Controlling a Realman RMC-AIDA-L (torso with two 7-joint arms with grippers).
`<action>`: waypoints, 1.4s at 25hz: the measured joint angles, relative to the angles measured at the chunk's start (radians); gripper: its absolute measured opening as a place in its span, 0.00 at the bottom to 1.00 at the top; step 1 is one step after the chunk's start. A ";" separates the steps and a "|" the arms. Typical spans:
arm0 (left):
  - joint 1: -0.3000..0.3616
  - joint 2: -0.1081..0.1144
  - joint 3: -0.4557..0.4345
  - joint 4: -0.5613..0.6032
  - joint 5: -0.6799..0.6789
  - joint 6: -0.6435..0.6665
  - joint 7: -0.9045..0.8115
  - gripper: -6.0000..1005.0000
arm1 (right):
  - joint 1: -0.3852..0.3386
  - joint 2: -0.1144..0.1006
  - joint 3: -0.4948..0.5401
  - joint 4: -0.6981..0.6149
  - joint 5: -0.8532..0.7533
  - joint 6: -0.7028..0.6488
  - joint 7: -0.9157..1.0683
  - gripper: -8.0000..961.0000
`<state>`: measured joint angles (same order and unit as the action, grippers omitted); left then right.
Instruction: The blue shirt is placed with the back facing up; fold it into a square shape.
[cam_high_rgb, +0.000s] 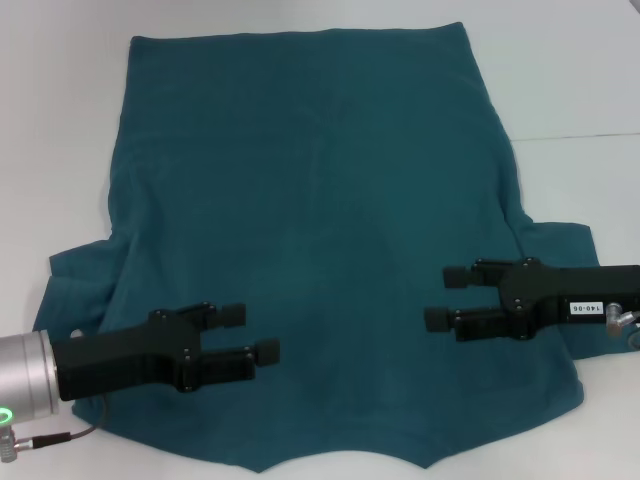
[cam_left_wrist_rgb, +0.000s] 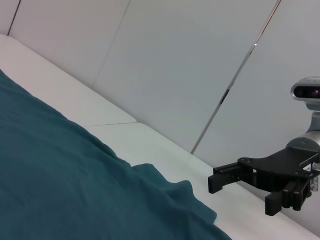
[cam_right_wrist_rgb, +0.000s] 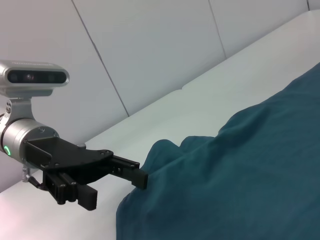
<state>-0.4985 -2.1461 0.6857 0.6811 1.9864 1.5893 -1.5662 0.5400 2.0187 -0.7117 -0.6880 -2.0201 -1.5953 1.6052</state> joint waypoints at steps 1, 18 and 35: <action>0.000 0.000 0.000 0.000 0.000 0.000 0.000 0.89 | 0.000 0.000 0.000 0.000 0.000 0.000 0.002 0.98; 0.001 -0.005 -0.118 -0.014 0.000 -0.037 -0.008 0.89 | 0.002 0.002 0.001 -0.001 0.002 0.000 0.004 0.98; 0.026 -0.016 -0.455 -0.086 -0.025 -0.357 -0.028 0.89 | 0.019 0.016 0.017 0.001 0.003 0.016 0.026 0.98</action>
<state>-0.4720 -2.1624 0.2307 0.5953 1.9611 1.2326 -1.5938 0.5593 2.0349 -0.6946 -0.6872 -2.0170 -1.5788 1.6313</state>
